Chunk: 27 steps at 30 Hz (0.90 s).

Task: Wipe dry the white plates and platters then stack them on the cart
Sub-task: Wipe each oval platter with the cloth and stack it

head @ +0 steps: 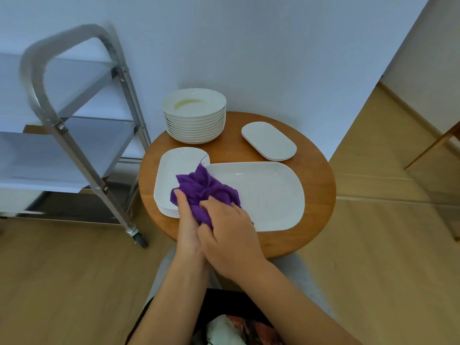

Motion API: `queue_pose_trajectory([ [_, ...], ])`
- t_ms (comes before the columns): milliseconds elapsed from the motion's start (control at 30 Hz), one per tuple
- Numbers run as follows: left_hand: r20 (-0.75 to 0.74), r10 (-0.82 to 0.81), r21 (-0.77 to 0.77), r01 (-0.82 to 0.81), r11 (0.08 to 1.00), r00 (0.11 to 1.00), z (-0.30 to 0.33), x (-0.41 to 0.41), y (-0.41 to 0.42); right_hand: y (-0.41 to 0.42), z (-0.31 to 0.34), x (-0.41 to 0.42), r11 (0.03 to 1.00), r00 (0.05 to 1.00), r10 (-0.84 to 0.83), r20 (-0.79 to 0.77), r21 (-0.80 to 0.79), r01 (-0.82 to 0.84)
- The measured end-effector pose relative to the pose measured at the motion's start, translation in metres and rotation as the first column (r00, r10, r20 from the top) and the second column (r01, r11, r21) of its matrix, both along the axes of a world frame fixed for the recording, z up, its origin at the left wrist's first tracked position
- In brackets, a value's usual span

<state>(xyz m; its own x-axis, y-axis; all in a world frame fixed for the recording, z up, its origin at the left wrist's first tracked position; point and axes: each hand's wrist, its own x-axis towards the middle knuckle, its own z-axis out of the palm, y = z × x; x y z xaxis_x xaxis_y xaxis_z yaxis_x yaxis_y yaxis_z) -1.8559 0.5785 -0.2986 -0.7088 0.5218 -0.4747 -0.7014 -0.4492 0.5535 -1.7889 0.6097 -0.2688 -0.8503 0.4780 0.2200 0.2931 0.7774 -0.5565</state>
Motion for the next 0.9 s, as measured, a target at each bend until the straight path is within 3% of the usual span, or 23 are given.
queue_pose_trajectory([
  [233,0.180,-0.008,0.040,0.001,0.999,0.984,0.016,-0.006,0.005,0.030,-0.021,0.029,0.988,0.991,0.123,0.049,0.087,-0.127],
  [400,0.235,-0.031,0.047,0.021,0.999,0.972,0.021,-0.008,0.003,0.045,-0.035,0.051,0.945,0.997,0.046,0.069,0.319,-0.066],
  [600,0.215,-0.039,0.038,0.032,0.999,0.976,0.021,-0.012,-0.001,0.073,-0.044,0.072,0.901,0.995,-0.021,0.095,0.432,-0.022],
  [767,0.126,-0.102,-0.072,0.111,0.991,0.987,0.026,-0.023,-0.005,0.092,-0.047,0.089,0.844,0.997,0.042,-0.065,0.536,-0.001],
  [900,0.064,-0.012,-0.025,0.013,1.000,0.998,0.036,-0.022,0.007,0.085,-0.038,0.073,0.833,0.974,0.076,-0.214,0.551,0.056],
])
